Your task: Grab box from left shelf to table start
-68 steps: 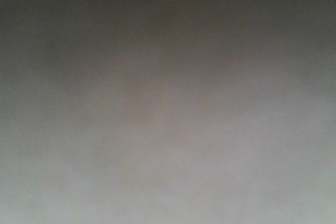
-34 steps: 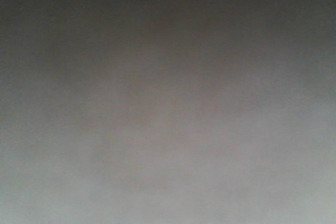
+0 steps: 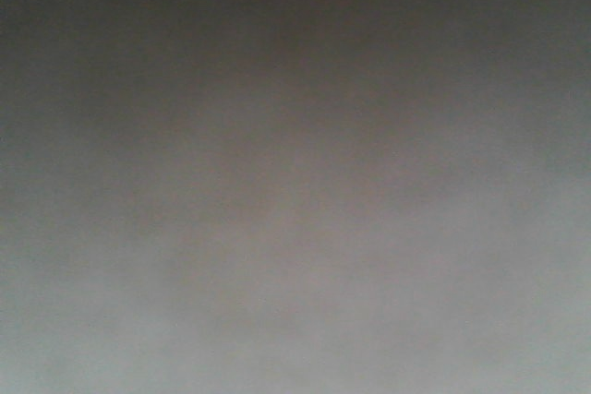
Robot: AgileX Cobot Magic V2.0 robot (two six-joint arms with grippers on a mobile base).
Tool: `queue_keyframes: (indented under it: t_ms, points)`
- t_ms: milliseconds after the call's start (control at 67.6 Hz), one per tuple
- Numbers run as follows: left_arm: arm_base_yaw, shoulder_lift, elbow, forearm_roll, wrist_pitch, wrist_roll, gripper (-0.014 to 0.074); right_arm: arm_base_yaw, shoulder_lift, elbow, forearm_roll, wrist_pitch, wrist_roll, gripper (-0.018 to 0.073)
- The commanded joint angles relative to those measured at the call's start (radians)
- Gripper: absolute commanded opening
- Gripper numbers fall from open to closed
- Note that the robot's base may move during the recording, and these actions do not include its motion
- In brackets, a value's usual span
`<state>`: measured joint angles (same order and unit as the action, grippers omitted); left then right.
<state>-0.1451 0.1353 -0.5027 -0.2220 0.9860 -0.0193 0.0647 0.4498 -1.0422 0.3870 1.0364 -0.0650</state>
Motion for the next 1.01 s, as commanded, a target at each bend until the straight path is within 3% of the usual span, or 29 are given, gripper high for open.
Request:
queue_keyframes:
  t_ms: [0,992]
  points:
    - [-0.011,0.016,-0.017,-0.021,0.005,0.041,-0.01,0.003,0.003,-0.032,0.081,-0.039,0.003,0.0067]
    - [-0.011,0.016,-0.017,-0.021,0.005,0.041,-0.01,0.003,0.003,-0.032,0.08,-0.039,0.003,0.0067]
